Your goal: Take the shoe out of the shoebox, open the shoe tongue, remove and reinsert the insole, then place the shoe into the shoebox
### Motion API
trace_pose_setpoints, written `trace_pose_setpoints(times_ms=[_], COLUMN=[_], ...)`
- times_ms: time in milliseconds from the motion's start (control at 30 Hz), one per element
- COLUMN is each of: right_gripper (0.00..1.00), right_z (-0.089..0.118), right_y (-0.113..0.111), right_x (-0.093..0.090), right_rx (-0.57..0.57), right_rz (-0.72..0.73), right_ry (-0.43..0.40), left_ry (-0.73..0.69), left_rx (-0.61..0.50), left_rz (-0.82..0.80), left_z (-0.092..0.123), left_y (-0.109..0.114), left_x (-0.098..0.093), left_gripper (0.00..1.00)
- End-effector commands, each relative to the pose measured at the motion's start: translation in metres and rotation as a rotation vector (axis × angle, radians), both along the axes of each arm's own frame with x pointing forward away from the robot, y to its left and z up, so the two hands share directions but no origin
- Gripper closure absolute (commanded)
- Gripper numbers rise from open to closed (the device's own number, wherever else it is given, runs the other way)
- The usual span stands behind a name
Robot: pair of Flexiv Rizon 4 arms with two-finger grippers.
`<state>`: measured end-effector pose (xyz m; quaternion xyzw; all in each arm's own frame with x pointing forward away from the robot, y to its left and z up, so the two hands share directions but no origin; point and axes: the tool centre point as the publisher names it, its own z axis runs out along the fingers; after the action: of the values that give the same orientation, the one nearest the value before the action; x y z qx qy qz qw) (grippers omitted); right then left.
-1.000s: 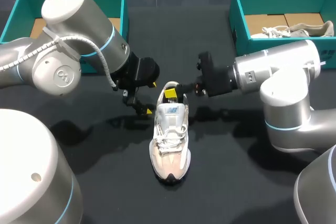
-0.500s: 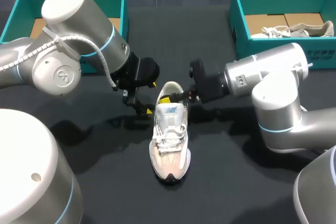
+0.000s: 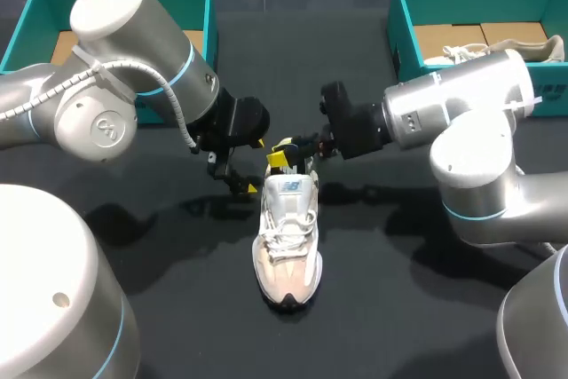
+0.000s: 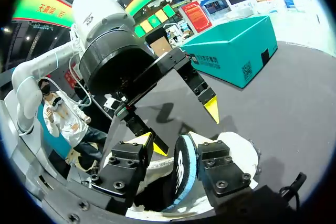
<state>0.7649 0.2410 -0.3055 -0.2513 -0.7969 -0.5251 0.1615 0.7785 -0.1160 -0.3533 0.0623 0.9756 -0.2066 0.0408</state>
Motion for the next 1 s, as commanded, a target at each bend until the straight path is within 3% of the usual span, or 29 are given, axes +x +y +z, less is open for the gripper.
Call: trace_pose_setpoints(times_ms=[33, 567, 1000], right_gripper=[0.56, 0.55, 0.55], right_z=[0.010, 0.022, 0.025], right_y=[-0.008, -0.012, -0.028], right_x=[-0.004, 0.009, 0.021], right_rx=[-0.028, -0.071, -0.108], right_rz=[-0.017, -0.004, -0.011], right_ry=[-0.010, -0.041, -0.036], left_ry=[-0.002, -0.002, -0.002], left_rx=[0.003, 0.003, 0.003], left_rz=[0.001, 0.001, 0.001], left_z=[0.000, 0.000, 0.000], left_y=[0.000, 0.000, 0.000], left_x=[-0.001, -0.001, -0.001], left_gripper=[0.00, 0.00, 0.00])
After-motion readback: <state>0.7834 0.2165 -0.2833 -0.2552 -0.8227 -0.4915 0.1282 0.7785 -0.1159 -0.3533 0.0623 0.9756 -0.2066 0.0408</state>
